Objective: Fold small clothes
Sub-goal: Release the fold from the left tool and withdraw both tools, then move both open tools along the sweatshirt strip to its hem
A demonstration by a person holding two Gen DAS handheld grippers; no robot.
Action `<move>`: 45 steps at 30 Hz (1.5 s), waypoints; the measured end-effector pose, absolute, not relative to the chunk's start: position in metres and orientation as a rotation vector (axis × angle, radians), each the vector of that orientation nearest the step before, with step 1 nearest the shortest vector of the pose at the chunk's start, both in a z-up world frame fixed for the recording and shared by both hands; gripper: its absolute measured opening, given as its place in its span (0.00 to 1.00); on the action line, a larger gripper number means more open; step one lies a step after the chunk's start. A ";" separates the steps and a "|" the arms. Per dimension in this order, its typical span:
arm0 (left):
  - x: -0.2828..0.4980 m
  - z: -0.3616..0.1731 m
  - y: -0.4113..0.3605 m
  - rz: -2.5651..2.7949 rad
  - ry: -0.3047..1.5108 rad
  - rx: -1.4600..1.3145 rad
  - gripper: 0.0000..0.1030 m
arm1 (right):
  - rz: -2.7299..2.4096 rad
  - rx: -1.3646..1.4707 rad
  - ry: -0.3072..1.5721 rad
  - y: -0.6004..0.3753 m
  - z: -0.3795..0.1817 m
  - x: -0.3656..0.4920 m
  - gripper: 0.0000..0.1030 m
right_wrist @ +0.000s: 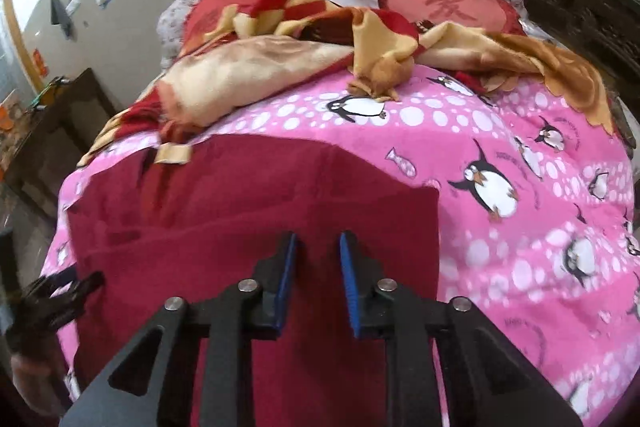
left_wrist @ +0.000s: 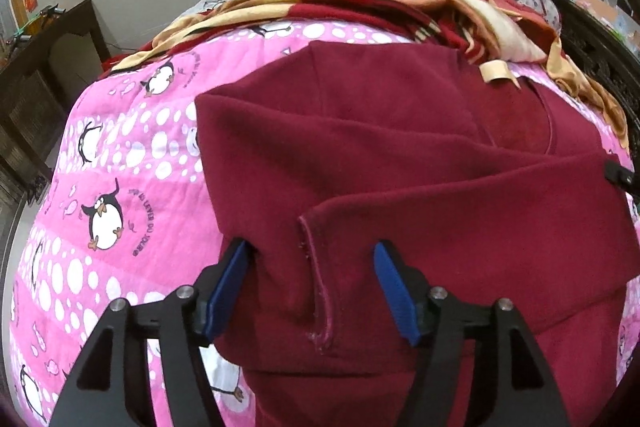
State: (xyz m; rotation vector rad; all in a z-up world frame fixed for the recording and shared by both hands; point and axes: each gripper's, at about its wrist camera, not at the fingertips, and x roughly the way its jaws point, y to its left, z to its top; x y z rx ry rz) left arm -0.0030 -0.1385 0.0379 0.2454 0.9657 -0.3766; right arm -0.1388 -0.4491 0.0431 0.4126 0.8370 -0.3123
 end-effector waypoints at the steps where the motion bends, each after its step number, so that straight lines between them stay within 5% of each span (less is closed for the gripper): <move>1: -0.002 0.037 -0.139 -0.376 0.967 0.246 0.69 | -0.314 0.415 0.831 -0.450 0.043 -0.138 0.52; 9: 0.000 0.035 -0.137 -0.375 0.963 0.232 0.73 | -0.286 0.390 0.832 -0.434 0.068 -0.189 0.53; 16: -0.007 0.038 -0.136 -0.362 0.959 0.246 0.73 | -0.312 0.329 0.927 -0.421 0.029 -0.222 0.53; 27: -0.060 0.069 -0.087 -0.417 0.970 0.221 0.73 | 0.098 0.458 0.908 -0.354 0.080 -0.258 0.57; 42: -0.116 0.088 -0.001 -0.377 0.975 0.215 0.73 | 0.432 0.416 1.138 -0.216 0.013 -0.283 0.60; 44: -0.122 0.091 0.008 -0.373 0.974 0.212 0.73 | 0.441 0.373 1.117 -0.204 0.016 -0.287 0.57; 45: -0.125 0.092 0.012 -0.374 0.974 0.211 0.73 | 0.466 0.364 1.106 -0.198 0.018 -0.288 0.48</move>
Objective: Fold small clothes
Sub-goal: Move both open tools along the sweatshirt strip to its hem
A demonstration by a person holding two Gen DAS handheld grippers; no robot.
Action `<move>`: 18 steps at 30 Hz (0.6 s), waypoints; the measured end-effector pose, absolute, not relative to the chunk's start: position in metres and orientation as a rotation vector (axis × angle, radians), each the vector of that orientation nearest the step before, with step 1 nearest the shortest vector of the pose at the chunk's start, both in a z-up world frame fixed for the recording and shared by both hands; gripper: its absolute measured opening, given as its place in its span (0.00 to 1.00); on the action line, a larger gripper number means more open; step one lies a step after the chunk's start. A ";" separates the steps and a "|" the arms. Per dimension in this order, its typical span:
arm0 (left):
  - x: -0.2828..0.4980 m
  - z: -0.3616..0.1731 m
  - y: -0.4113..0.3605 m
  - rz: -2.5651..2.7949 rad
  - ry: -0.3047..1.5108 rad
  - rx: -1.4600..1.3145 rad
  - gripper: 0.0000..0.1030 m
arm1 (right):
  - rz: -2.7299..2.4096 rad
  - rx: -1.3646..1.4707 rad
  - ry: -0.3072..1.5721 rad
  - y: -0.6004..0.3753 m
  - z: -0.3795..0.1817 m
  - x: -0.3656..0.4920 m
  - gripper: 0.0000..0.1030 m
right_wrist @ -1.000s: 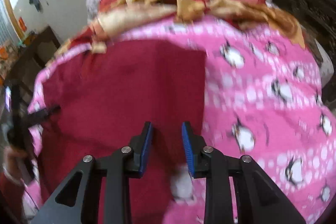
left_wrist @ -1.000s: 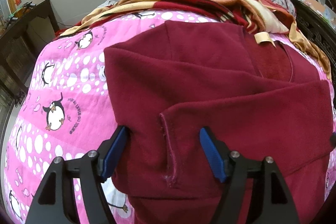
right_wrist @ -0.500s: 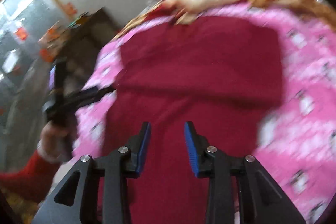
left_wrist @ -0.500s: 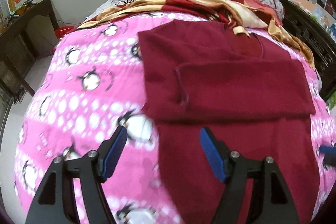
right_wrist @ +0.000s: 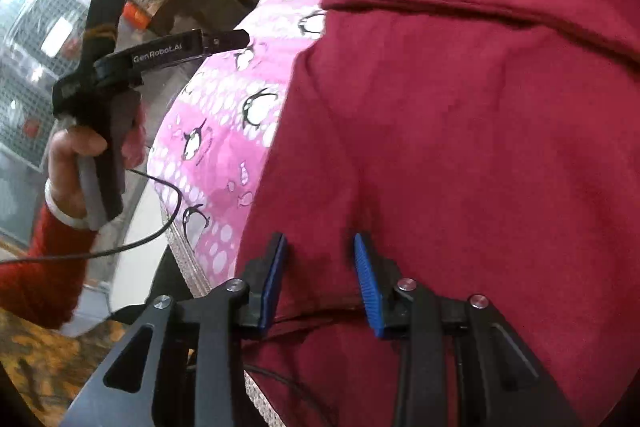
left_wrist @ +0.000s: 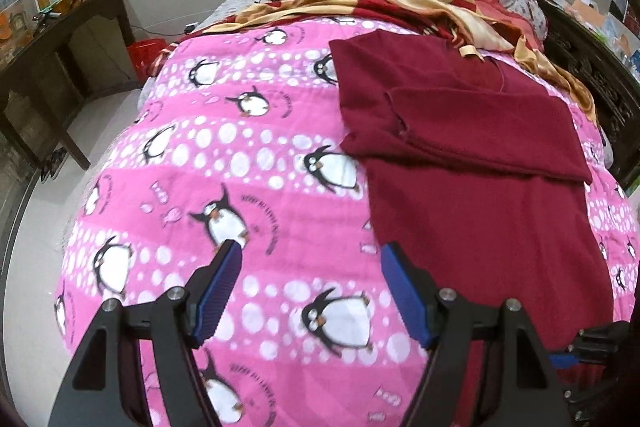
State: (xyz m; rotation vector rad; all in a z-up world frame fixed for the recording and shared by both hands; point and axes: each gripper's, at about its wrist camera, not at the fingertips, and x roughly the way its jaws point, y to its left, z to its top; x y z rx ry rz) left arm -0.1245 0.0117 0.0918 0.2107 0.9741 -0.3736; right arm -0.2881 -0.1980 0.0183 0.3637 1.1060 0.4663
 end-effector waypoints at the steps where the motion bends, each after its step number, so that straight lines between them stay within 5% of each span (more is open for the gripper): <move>1: -0.128 0.093 0.016 -0.375 0.976 0.208 0.73 | 0.508 0.361 1.090 -0.188 0.024 -0.289 0.41; 12: -0.145 0.096 0.035 -0.374 1.022 0.165 0.73 | 0.721 0.316 1.158 -0.065 0.002 -0.264 0.40; 18: -0.166 0.083 0.033 -0.420 1.076 0.169 0.73 | 0.544 0.362 1.027 -0.154 0.048 -0.301 0.54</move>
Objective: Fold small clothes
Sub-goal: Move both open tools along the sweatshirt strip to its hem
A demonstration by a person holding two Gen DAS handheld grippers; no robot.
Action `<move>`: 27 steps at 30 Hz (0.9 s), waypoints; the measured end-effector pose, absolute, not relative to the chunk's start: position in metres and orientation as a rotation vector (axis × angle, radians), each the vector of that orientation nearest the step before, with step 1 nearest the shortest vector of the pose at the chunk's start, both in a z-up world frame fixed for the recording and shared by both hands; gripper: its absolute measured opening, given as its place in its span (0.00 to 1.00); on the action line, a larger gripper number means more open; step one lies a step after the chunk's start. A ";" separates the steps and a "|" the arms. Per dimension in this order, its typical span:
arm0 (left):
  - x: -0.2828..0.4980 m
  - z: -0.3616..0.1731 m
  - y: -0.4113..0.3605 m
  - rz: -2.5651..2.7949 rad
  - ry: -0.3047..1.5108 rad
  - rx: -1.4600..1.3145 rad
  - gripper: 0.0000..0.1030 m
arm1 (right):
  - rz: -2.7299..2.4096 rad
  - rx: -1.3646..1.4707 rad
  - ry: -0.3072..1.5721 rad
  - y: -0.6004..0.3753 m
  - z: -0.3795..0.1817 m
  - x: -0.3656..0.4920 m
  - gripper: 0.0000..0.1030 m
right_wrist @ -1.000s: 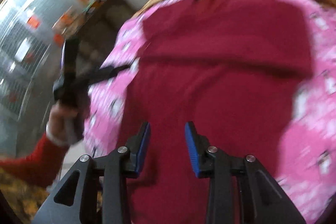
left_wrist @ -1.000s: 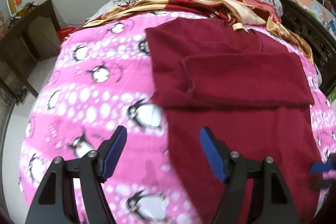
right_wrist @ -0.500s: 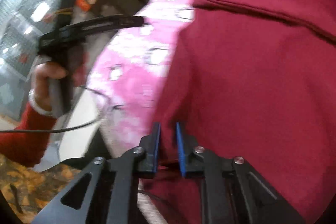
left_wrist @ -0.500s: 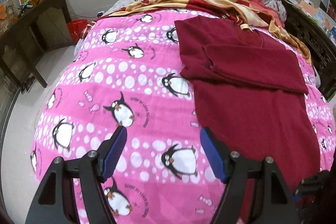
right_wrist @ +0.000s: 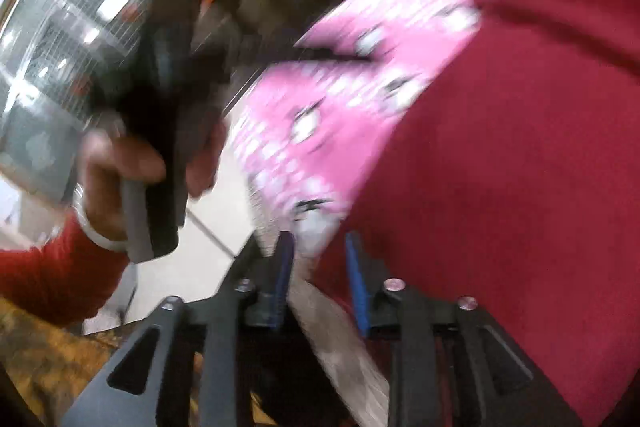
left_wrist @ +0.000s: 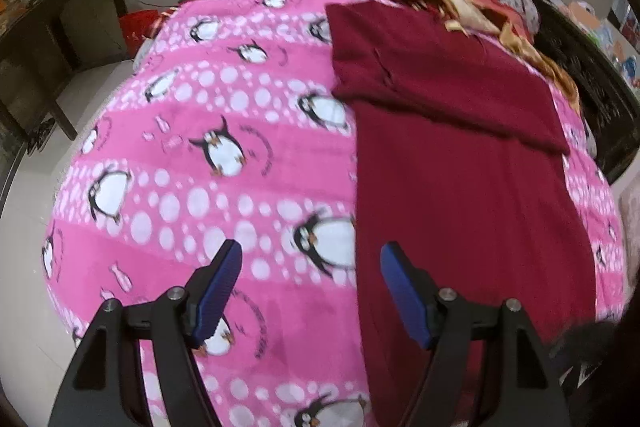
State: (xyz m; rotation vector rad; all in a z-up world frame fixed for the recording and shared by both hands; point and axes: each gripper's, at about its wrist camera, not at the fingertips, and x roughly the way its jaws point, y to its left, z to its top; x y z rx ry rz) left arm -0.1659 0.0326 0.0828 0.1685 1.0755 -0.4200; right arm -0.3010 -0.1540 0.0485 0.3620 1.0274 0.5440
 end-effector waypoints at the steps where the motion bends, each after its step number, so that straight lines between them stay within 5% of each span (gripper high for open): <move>1: -0.172 0.080 0.031 -0.432 1.083 0.176 0.73 | 0.461 0.367 1.012 -0.183 0.055 -0.313 0.55; 13: -0.212 0.042 0.022 -0.484 1.202 0.206 0.73 | -0.048 0.480 1.079 -0.338 0.015 -0.412 0.59; 14: -0.213 0.040 0.021 -0.483 1.205 0.214 0.73 | -0.040 0.482 1.071 -0.334 0.012 -0.412 0.58; 17: -0.217 0.038 0.019 -0.478 1.211 0.240 0.73 | -0.035 0.422 1.038 -0.324 0.019 -0.420 0.33; 27: -0.235 0.032 0.028 -0.497 1.257 0.208 0.74 | 0.006 0.487 1.052 -0.332 0.022 -0.429 0.35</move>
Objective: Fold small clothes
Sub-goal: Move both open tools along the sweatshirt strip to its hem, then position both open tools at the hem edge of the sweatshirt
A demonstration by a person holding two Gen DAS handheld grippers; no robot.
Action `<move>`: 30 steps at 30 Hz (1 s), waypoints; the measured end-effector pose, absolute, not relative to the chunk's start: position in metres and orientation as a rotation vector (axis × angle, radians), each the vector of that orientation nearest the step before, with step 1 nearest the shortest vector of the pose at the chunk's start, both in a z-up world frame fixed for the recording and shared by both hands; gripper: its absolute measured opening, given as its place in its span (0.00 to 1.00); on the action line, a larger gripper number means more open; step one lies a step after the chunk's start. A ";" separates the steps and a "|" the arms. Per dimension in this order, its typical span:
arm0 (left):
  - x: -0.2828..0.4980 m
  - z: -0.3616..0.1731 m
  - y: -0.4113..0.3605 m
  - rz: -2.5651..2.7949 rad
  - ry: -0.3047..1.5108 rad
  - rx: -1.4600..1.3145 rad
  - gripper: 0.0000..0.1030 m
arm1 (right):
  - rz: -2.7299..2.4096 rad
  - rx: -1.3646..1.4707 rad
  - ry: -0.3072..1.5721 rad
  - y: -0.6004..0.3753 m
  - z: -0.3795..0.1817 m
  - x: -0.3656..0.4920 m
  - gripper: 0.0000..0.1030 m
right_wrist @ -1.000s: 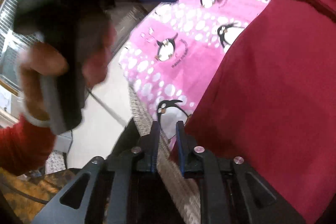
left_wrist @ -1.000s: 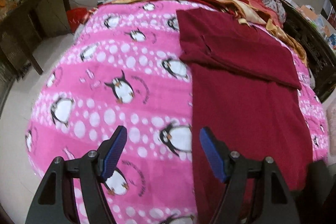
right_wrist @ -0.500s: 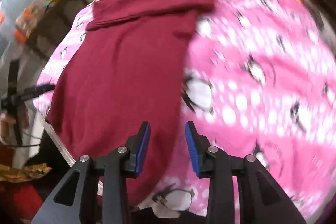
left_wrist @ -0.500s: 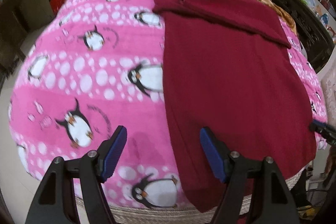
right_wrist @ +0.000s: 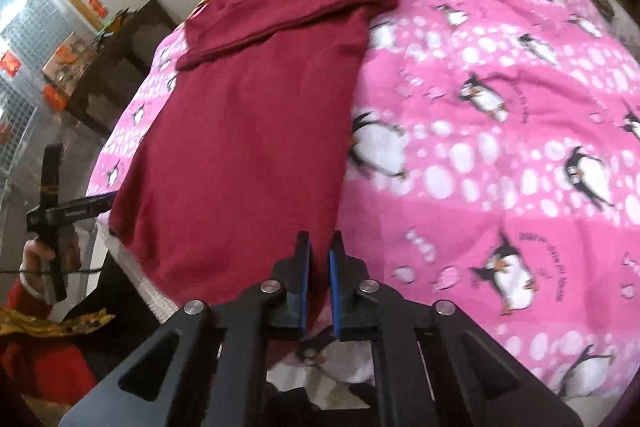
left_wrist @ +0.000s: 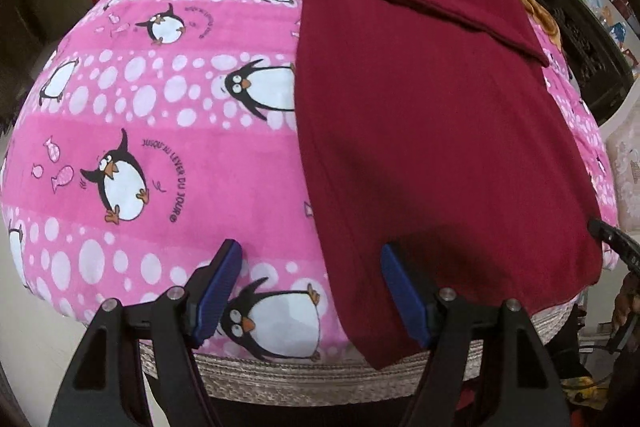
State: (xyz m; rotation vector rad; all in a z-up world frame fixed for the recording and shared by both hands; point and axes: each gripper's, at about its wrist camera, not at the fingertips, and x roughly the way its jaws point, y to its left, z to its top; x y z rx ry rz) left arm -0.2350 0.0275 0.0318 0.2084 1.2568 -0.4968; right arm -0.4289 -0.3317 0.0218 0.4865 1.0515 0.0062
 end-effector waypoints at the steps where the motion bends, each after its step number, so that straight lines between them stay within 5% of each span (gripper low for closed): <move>1: -0.236 0.032 0.026 -0.505 1.256 0.212 0.74 | 0.015 0.495 1.060 -0.331 0.022 -0.429 0.37; 13: -0.236 0.047 0.017 -0.586 1.303 0.081 0.73 | 0.034 0.635 1.073 -0.333 0.013 -0.447 0.45; 21: -0.253 0.033 0.018 -0.523 1.278 0.407 0.74 | 0.079 0.562 1.020 -0.320 0.042 -0.440 0.46; 30: -0.236 0.053 0.070 -0.483 1.315 0.150 0.73 | 0.087 0.553 1.002 -0.321 0.052 -0.430 0.52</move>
